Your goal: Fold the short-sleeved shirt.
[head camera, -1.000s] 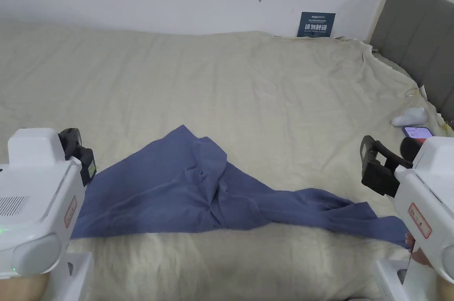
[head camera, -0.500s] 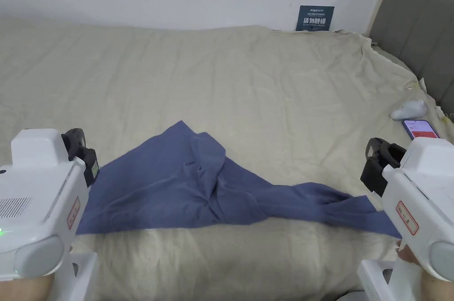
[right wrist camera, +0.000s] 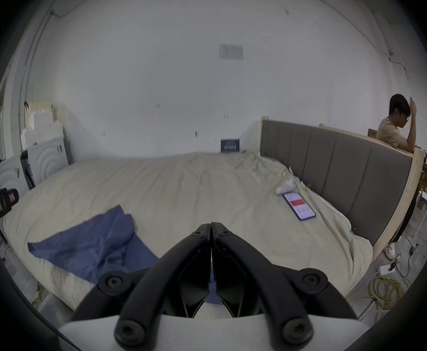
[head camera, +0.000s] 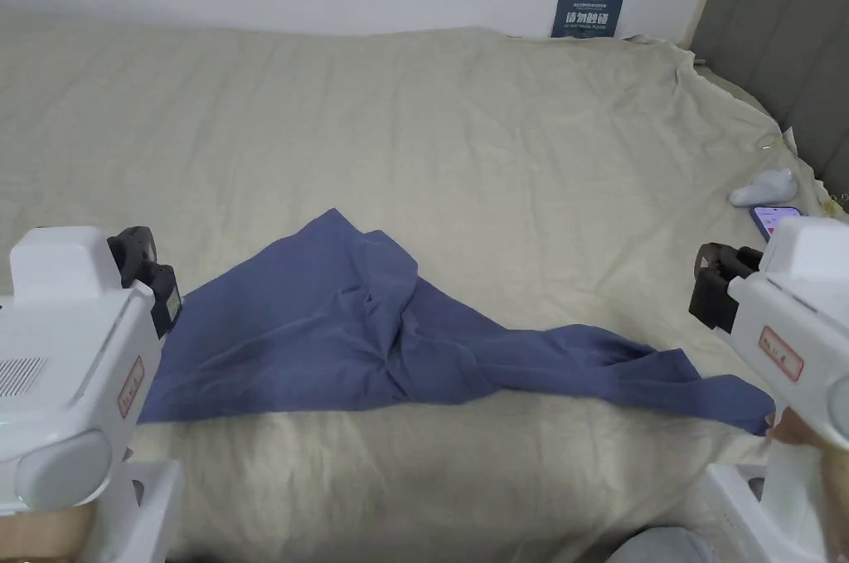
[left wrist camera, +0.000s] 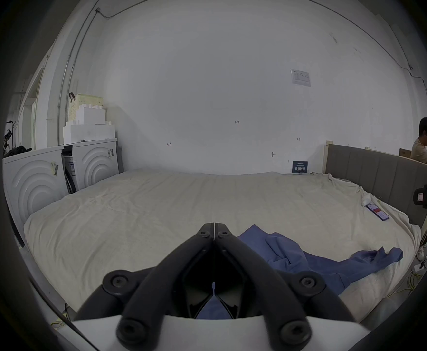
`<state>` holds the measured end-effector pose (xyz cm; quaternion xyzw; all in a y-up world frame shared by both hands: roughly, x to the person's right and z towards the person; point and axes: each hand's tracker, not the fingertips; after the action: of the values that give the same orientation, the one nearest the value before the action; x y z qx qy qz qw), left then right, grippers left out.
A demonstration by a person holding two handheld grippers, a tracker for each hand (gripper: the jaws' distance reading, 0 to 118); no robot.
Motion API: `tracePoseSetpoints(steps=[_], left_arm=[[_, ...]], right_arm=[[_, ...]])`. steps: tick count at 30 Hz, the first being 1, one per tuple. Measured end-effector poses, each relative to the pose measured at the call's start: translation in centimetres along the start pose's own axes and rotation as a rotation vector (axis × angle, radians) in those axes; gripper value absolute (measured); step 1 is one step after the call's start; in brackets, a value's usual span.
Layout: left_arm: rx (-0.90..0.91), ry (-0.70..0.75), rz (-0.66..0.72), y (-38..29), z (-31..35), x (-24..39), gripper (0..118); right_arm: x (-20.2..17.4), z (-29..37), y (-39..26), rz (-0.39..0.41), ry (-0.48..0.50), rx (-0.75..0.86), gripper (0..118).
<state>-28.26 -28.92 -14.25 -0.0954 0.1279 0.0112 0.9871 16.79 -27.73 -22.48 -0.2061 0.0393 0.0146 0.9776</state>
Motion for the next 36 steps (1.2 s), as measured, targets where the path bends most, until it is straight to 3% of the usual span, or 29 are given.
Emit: tracePoseSetpoints(steps=[2,3,4,5,6,7,8,12,20,25,27,28,30,31,32,33,36], left_arm=[[0.000,-0.003,-0.002,0.1,-0.1,0.1,0],[0.001,-0.004,-0.004,0.1,-0.1,0.1,0],[0.001,-0.005,-0.005,0.1,-0.1,0.2,0],[0.003,-0.007,-0.003,0.2,-0.2,0.2,0],[0.004,-0.008,-0.002,0.3,-0.2,0.3,0],[0.007,-0.008,0.000,0.2,-0.2,0.3,0],[0.008,-0.008,0.001,0.3,-0.2,0.3,0],[0.006,-0.008,0.007,0.3,-0.2,0.4,0],[0.004,-0.009,0.007,0.2,-0.1,0.5,0],[-0.005,-0.014,0.003,0.1,-0.5,0.8,0],[-0.009,-0.017,-0.002,0.1,-0.6,1.1,0],[-0.010,-0.018,-0.006,0.0,-0.6,1.2,0],[-0.015,-0.020,-0.012,-0.1,-0.7,1.4,0],[-0.017,-0.021,-0.013,-0.1,-0.7,1.4,0],[-0.020,-0.022,-0.015,-0.2,-0.7,1.5,0],[-0.022,-0.023,-0.017,-0.2,-0.8,1.6,0],[-0.031,-0.023,-0.023,-0.4,-0.8,1.7,0]], right_arm=[[0.7,-0.9,1.1,-0.040,0.024,-0.062,7],[1.0,-1.4,1.5,-0.047,0.043,-0.096,21],[1.3,-2.2,2.0,-0.023,0.046,-0.155,43],[1.5,-3.0,2.3,0.006,0.047,-0.206,76],[1.4,-3.6,2.7,0.028,0.043,-0.237,94],[1.3,-4.4,2.8,0.057,0.040,-0.291,103],[1.3,-5.3,2.8,0.071,0.031,-0.343,104],[1.7,-8.3,1.6,0.035,0.023,-0.515,104],[7.2,-12.2,-3.7,-0.156,-0.222,-0.753,104],[9.4,-12.3,-7.1,-0.244,-0.270,-0.796,103],[10.5,-12.4,-8.1,-0.295,-0.269,-0.794,97],[10.7,-12.4,-8.6,-0.319,-0.264,-0.791,92],[10.9,-12.3,-9.3,-0.340,-0.249,-0.792,68],[10.9,-12.3,-9.5,-0.340,-0.239,-0.797,51],[10.7,-12.3,-9.8,-0.346,-0.215,-0.798,26],[10.5,-12.3,-10.0,-0.355,-0.203,-0.790,16],[10.4,-12.5,-9.9,-0.360,-0.207,-0.772,5]])
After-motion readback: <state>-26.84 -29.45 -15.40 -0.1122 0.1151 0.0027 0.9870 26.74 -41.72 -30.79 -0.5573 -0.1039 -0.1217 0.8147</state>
